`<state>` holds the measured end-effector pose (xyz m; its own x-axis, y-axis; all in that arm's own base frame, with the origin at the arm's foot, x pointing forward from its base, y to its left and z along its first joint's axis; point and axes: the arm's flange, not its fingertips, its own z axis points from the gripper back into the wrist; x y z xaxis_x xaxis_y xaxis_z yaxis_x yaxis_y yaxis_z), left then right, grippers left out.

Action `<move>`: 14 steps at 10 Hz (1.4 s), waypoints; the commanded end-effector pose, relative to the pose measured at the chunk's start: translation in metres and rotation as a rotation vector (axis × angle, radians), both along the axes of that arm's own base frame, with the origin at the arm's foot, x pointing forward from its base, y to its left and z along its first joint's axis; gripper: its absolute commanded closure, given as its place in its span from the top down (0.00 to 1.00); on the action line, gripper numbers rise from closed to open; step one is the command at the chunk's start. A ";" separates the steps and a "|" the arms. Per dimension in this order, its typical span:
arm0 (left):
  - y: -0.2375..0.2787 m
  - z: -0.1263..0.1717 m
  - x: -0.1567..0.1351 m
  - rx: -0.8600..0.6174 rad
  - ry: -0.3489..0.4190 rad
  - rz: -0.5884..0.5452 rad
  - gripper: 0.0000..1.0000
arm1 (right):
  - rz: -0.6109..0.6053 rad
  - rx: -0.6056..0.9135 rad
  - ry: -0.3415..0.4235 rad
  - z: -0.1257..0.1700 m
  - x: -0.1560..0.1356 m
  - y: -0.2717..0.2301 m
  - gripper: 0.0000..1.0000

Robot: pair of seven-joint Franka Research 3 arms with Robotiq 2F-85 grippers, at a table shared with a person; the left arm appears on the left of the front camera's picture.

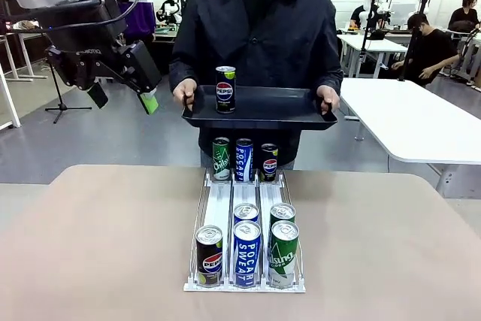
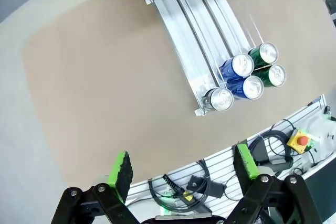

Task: Retrieve and hand over the desired beverage to the person.
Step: Place the picked can on the Handle tray extended by the person.

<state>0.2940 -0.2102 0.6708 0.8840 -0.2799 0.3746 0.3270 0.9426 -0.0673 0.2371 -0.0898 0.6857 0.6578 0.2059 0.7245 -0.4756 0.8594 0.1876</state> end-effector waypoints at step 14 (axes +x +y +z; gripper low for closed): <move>0.186 0.003 -0.028 -0.474 -0.262 -0.367 1.00 | 0.023 0.011 -0.003 0.000 0.001 0.000 1.00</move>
